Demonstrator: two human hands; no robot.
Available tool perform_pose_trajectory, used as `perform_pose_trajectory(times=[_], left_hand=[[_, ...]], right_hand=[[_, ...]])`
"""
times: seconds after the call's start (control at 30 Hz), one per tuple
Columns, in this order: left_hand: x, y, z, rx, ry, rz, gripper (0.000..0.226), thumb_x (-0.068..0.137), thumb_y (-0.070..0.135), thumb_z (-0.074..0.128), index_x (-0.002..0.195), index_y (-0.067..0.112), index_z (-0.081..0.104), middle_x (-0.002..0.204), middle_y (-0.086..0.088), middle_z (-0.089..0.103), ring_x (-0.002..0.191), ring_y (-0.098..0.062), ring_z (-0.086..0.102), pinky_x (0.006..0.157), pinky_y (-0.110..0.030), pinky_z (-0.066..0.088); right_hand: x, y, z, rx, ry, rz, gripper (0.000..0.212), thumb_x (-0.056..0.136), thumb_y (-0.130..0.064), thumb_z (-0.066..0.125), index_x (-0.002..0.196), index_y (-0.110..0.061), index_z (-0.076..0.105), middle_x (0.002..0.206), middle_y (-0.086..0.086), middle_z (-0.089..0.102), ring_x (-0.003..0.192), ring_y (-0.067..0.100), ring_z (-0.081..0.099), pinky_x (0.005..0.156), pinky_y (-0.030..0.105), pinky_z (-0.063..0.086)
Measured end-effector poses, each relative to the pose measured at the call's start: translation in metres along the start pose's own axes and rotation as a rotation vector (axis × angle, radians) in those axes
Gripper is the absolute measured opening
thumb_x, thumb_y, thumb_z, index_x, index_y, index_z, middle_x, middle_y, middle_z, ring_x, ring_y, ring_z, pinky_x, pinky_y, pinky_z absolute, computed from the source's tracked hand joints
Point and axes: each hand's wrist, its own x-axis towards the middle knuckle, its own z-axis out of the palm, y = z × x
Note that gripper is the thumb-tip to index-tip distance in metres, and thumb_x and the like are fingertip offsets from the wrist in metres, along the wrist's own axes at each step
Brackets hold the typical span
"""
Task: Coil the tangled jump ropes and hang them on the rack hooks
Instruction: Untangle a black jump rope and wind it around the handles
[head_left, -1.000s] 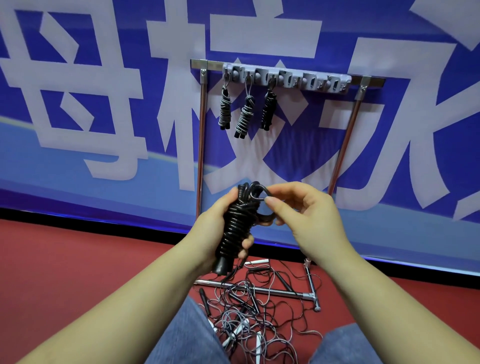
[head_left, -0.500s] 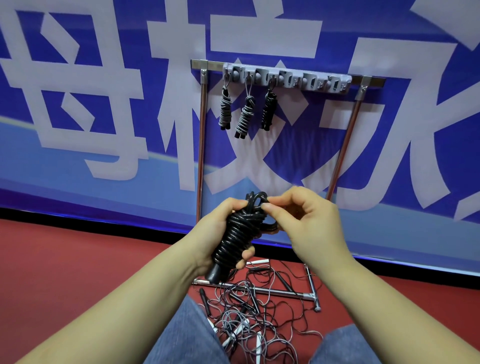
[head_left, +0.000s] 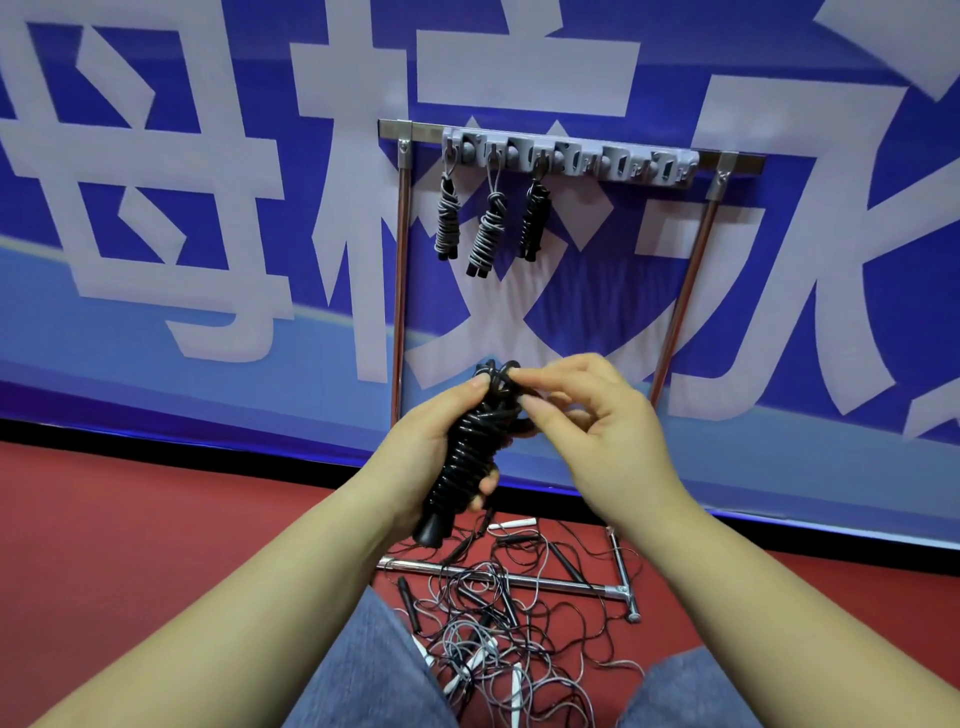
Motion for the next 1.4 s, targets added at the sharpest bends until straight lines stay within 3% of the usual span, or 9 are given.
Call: perform_pose_trajectory(times=[0.2, 0.4, 0.6, 0.73, 0.83, 0.9, 1.0, 1.2, 1.4], left_hand=[[-0.003, 0.002, 0.003, 0.035, 0.008, 0.044, 0.044, 0.075, 0.049, 0.052, 0.099, 0.014, 0.062, 0.074, -0.005, 0.064, 0.042, -0.019, 0.048, 0.039, -0.022, 0.038], [-0.003, 0.011, 0.008, 0.185, 0.035, 0.131, 0.020, 0.092, 0.038, 0.051, 0.086, 0.019, 0.054, 0.061, 0.008, 0.063, 0.046, -0.021, 0.048, 0.044, -0.024, 0.039], [0.000, 0.009, 0.009, 0.284, 0.057, 0.156, 0.017, 0.095, 0.036, 0.052, 0.089, 0.021, 0.058, 0.064, 0.009, 0.064, 0.049, -0.022, 0.049, 0.046, -0.026, 0.040], [0.006, 0.003, 0.003, 0.512, 0.166, 0.238, 0.014, 0.088, 0.039, 0.062, 0.094, 0.026, 0.061, 0.072, 0.004, 0.066, 0.051, -0.017, 0.052, 0.047, -0.027, 0.043], [0.010, 0.000, 0.001, 0.699, 0.235, 0.281, 0.026, 0.076, 0.052, 0.070, 0.090, 0.034, 0.056, 0.069, 0.010, 0.062, 0.058, -0.012, 0.054, 0.059, -0.030, 0.048], [0.009, 0.001, 0.002, 0.802, 0.272, 0.286, 0.037, 0.068, 0.058, 0.071, 0.092, 0.036, 0.053, 0.074, 0.015, 0.063, 0.068, -0.007, 0.059, 0.069, -0.031, 0.050], [0.007, 0.002, 0.004, 0.924, 0.292, 0.297, 0.043, 0.067, 0.057, 0.070, 0.099, 0.036, 0.050, 0.086, 0.017, 0.063, 0.084, -0.005, 0.060, 0.075, -0.032, 0.051], [0.008, -0.002, 0.007, 1.058, 0.331, 0.357, 0.045, 0.074, 0.050, 0.072, 0.108, 0.036, 0.047, 0.096, 0.015, 0.061, 0.091, -0.011, 0.058, 0.077, -0.031, 0.049], [0.008, -0.003, 0.008, 1.083, 0.326, 0.356, 0.044, 0.075, 0.049, 0.070, 0.110, 0.035, 0.047, 0.096, 0.013, 0.062, 0.092, -0.014, 0.059, 0.078, -0.035, 0.051]], right_hand=[[-0.003, 0.001, -0.003, 0.192, 0.136, 0.190, 0.011, 0.080, -0.006, 0.071, 0.075, -0.015, 0.068, 0.066, -0.004, 0.067, 0.065, 0.011, 0.063, 0.053, 0.018, 0.049], [0.002, -0.007, 0.000, 0.122, 0.130, 0.096, 0.016, 0.082, -0.002, 0.068, 0.076, -0.017, 0.067, 0.067, -0.003, 0.069, 0.062, 0.008, 0.068, 0.061, 0.013, 0.049], [0.005, -0.007, -0.001, 0.094, 0.094, 0.105, 0.020, 0.084, -0.002, 0.067, 0.075, -0.020, 0.067, 0.060, -0.011, 0.067, 0.058, 0.001, 0.065, 0.060, 0.010, 0.047], [0.004, -0.001, 0.000, 0.012, 0.084, 0.164, 0.021, 0.091, -0.016, 0.060, 0.075, -0.027, 0.066, 0.061, -0.011, 0.067, 0.063, 0.001, 0.064, 0.069, 0.021, 0.053], [0.001, 0.001, 0.003, 0.074, 0.106, 0.211, 0.009, 0.092, -0.024, 0.057, 0.085, -0.025, 0.062, 0.071, -0.002, 0.071, 0.073, 0.011, 0.068, 0.079, 0.035, 0.056], [0.000, 0.000, 0.005, 0.134, 0.099, 0.223, 0.007, 0.090, -0.021, 0.062, 0.093, -0.027, 0.059, 0.077, 0.002, 0.072, 0.078, 0.015, 0.070, 0.077, 0.031, 0.055], [0.001, -0.003, 0.007, 0.144, 0.091, 0.197, 0.009, 0.087, -0.015, 0.065, 0.085, -0.024, 0.066, 0.078, -0.003, 0.072, 0.077, 0.010, 0.070, 0.071, 0.023, 0.054], [0.008, 0.000, 0.009, 0.117, 0.200, 0.253, 0.011, 0.084, -0.020, 0.068, 0.077, -0.022, 0.062, 0.071, 0.005, 0.071, 0.076, 0.024, 0.069, 0.078, 0.046, 0.056], [0.010, 0.000, 0.008, 0.079, 0.186, 0.241, 0.019, 0.087, -0.011, 0.060, 0.087, -0.029, 0.055, 0.064, 0.002, 0.068, 0.070, 0.022, 0.068, 0.075, 0.045, 0.056]])
